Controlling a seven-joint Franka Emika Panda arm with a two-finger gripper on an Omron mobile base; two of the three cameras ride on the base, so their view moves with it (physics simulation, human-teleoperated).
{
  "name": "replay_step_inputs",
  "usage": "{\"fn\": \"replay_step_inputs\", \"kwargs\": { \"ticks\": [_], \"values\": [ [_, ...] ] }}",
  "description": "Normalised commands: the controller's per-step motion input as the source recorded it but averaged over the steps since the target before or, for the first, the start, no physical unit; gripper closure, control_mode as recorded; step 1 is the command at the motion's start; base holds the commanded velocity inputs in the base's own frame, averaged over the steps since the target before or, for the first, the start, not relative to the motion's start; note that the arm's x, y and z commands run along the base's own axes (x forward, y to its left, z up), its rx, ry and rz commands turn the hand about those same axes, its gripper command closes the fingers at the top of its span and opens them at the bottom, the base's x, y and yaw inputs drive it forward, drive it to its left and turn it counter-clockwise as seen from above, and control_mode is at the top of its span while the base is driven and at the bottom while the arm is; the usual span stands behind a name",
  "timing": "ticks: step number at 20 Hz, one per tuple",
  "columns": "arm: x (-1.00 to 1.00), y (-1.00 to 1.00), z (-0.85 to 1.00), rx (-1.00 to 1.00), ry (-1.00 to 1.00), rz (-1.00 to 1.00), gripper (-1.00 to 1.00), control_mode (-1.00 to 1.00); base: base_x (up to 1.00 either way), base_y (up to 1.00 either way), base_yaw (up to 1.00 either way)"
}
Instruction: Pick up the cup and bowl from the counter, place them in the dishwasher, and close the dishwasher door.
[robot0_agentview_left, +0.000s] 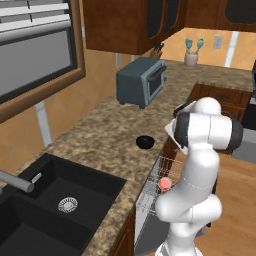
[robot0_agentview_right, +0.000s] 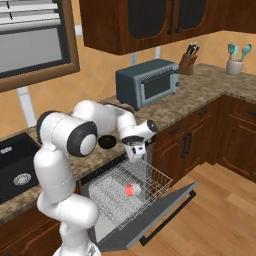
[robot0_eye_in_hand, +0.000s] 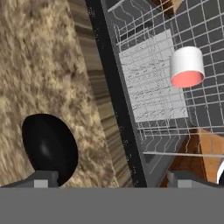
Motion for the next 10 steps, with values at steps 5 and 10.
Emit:
{"fn": "replay_step_inputs", "kwargs": {
  "ticks": [5,10],
  "values": [
    [0.47,0.56,0.0,0.0,0.0,0.0,-1.0,-1.0,0.0,0.0,0.0],
    [0.59,0.54,0.0,-0.02,0.04,0.0,-1.0,-1.0,0.0,0.0,0.0]
  ]
}}
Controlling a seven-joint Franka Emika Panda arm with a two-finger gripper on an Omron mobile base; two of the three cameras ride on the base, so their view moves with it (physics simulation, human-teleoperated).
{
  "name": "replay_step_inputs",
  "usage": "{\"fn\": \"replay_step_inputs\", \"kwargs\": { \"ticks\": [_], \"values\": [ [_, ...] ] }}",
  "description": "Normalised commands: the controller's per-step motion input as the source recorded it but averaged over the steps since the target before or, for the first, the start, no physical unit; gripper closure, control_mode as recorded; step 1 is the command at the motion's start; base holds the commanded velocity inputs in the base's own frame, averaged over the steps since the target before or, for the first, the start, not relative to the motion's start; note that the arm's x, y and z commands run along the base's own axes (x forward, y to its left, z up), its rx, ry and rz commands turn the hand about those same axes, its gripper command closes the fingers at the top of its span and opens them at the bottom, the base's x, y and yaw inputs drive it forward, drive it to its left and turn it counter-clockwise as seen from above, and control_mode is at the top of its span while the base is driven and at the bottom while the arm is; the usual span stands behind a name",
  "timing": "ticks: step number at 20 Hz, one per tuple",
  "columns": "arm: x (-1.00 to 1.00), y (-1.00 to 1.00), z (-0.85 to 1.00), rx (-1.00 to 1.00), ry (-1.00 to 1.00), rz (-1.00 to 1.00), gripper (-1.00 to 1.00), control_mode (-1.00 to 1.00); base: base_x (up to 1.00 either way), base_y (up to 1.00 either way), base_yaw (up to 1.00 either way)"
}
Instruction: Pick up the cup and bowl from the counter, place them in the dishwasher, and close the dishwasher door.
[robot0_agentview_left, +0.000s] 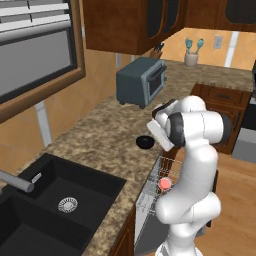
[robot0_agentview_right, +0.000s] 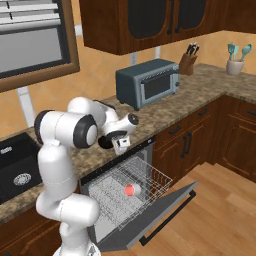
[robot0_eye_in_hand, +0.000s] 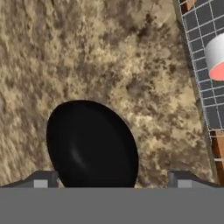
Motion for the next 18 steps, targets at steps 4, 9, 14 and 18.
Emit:
{"fn": "replay_step_inputs", "kwargs": {
  "ticks": [4,9,14,18],
  "values": [
    [0.47,0.2,-0.11,-0.05,0.03,0.0,-1.0,-1.0,0.0,0.0,0.0],
    [0.23,0.0,-0.29,-0.07,0.01,-0.02,-1.0,-1.0,0.0,0.0,0.0],
    [0.0,0.0,-0.37,-0.08,0.0,-0.03,-1.0,-1.0,0.0,0.0,0.0],
    [-0.01,0.01,-0.48,-0.08,0.0,0.0,1.0,-1.0,0.0,0.0,0.0]
  ]
}}
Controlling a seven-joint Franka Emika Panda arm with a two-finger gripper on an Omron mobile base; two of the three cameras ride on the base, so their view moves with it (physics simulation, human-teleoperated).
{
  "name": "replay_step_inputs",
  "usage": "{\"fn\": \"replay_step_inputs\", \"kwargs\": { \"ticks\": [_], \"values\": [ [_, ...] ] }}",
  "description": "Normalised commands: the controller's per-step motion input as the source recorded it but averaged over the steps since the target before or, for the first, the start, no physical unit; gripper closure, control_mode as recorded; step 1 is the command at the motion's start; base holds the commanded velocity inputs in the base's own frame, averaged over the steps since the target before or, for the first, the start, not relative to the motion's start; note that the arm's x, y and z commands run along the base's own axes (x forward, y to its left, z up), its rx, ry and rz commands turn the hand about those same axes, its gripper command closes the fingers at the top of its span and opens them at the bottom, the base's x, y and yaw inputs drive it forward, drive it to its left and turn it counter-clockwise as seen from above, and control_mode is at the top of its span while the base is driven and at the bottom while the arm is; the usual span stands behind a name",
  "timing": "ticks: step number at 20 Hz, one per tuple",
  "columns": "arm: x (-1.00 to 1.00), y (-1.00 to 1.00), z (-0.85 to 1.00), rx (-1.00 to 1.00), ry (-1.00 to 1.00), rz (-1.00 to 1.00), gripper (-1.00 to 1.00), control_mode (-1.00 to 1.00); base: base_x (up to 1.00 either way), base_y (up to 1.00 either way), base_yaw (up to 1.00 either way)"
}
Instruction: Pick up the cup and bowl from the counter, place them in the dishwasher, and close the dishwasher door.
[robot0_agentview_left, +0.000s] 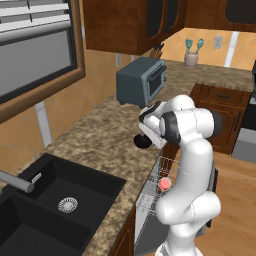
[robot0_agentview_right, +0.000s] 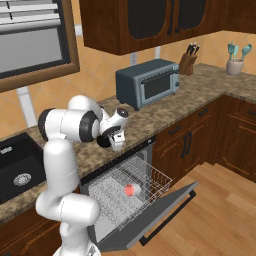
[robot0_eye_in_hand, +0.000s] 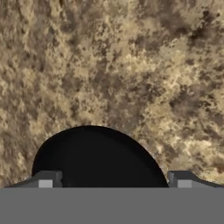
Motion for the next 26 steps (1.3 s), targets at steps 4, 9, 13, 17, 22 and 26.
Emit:
{"fn": "replay_step_inputs", "kwargs": {
  "ticks": [4,9,13,17,22,26],
  "values": [
    [-0.2,0.0,-0.36,-0.06,0.0,0.0,1.0,-1.0,0.0,0.0,0.0],
    [-0.53,-0.29,-0.11,0.0,0.0,0.0,1.0,-1.0,0.0,0.0,0.0],
    [-0.72,-0.51,0.0,0.0,0.0,0.0,1.0,-1.0,0.0,0.0,0.0],
    [-0.94,-0.67,0.0,0.0,-0.02,0.0,1.0,-1.0,0.0,0.0,0.0],
    [-1.0,-0.71,0.0,0.0,-0.07,0.0,1.0,-1.0,0.0,0.0,0.0],
    [-0.91,-0.32,-0.37,0.0,-0.02,0.0,1.0,-1.0,0.0,0.0,0.0]
  ]
}}
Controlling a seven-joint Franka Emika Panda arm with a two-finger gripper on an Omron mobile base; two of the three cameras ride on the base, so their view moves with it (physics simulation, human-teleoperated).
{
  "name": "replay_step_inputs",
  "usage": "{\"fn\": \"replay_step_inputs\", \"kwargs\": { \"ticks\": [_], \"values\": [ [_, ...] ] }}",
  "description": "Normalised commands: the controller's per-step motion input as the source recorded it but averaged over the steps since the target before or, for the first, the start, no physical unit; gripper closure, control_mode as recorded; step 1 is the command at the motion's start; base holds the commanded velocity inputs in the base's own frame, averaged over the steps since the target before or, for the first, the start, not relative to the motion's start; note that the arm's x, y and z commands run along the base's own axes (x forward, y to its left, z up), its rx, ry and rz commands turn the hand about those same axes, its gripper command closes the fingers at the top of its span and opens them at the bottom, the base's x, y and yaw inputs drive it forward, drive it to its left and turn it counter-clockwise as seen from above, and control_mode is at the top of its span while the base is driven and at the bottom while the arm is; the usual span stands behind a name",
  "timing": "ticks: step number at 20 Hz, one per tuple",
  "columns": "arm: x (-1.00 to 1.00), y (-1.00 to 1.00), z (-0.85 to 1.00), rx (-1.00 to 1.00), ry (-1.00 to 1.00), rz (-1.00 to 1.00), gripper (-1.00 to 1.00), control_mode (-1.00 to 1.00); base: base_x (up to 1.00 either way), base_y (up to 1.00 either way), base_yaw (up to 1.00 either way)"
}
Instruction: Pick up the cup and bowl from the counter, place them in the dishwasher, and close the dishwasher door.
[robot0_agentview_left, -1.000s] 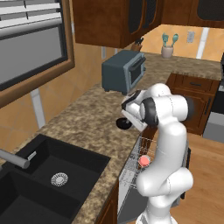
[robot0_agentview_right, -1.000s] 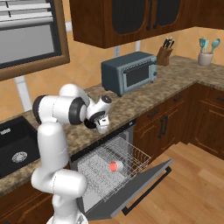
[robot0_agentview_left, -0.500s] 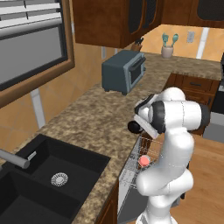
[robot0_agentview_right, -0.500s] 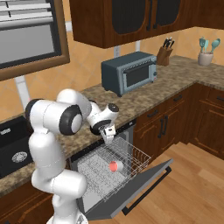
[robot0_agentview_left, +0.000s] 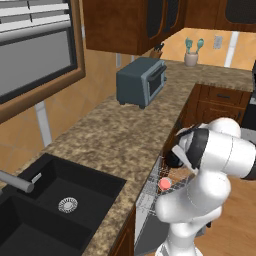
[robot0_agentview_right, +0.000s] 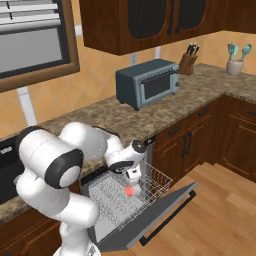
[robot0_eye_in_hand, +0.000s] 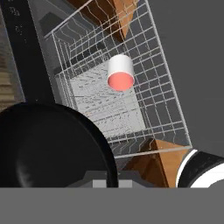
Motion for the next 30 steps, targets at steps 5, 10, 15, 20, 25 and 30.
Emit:
{"fn": "replay_step_inputs", "kwargs": {
  "ticks": [5,10,15,20,25,30],
  "values": [
    [-0.19,-0.02,-0.76,0.0,0.0,-0.01,1.0,-1.0,0.0,0.0,0.0],
    [0.0,0.0,-0.94,0.0,0.0,0.0,1.0,-1.0,0.0,0.0,0.0],
    [0.0,0.0,-0.89,0.0,0.0,0.0,1.0,-1.0,0.0,0.0,0.0],
    [0.07,0.0,-0.75,0.0,0.0,0.0,1.0,-1.0,0.0,0.0,0.0],
    [0.37,-0.11,-0.54,0.0,0.0,0.0,1.0,-1.0,0.0,0.0,0.0],
    [0.56,-0.22,-0.4,0.0,0.0,0.0,1.0,-1.0,0.0,0.0,0.0]
  ]
}}
